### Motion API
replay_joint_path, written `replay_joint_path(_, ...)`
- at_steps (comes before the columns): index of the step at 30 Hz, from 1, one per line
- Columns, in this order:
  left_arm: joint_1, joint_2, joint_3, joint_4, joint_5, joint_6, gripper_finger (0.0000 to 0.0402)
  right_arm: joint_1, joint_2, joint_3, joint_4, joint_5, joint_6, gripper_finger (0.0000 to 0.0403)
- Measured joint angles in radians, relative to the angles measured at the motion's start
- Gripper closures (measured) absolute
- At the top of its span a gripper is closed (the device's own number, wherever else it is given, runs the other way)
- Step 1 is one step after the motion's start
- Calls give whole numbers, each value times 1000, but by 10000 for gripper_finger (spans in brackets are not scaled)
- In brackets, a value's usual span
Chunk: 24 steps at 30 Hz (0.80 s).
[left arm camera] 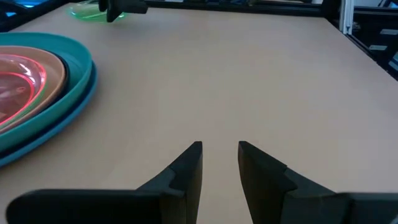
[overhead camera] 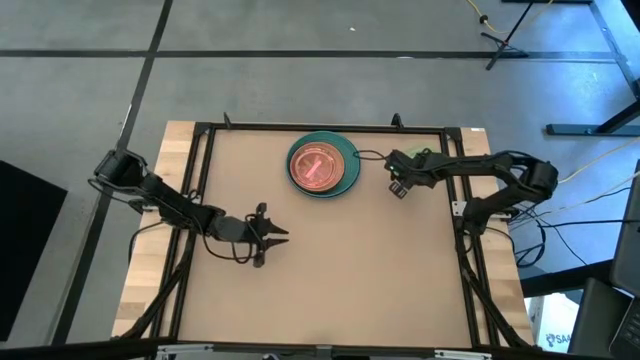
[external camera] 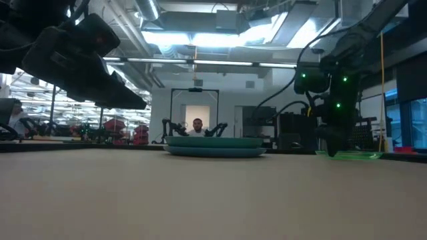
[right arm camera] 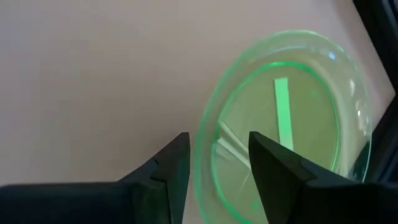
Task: Stack plastic plates
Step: Stack the light green plate on top of the pink plate
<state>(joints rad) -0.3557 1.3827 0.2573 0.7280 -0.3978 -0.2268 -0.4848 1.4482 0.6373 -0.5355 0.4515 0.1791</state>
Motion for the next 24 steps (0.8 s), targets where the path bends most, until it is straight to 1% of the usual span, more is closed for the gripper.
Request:
replay_joint_path(3, 0, 0, 0, 0, 0, 0, 305, -24, 11, 0, 0, -1, 0, 250)
replay_joint_path(6, 0, 0, 0, 0, 0, 0, 305, -35, 11, 0, 6, -3, 0, 268)
replay_joint_path(11, 0, 0, 0, 0, -1, 1, 305, -35, 11, 0, 6, 0, -8, 333)
replay_joint_path(14, 0, 0, 0, 0, -1, 27, 305, -35, 11, 0, 14, 1, -13, 375)
replay_joint_path(16, 0, 0, 0, -1, -1, 28, 305, -35, 11, 0, 15, 1, -34, 395)
replay_joint_path(24, 0, 0, 0, -1, -1, 21, 305, -27, 0, 3, 45, 13, -99, 401)
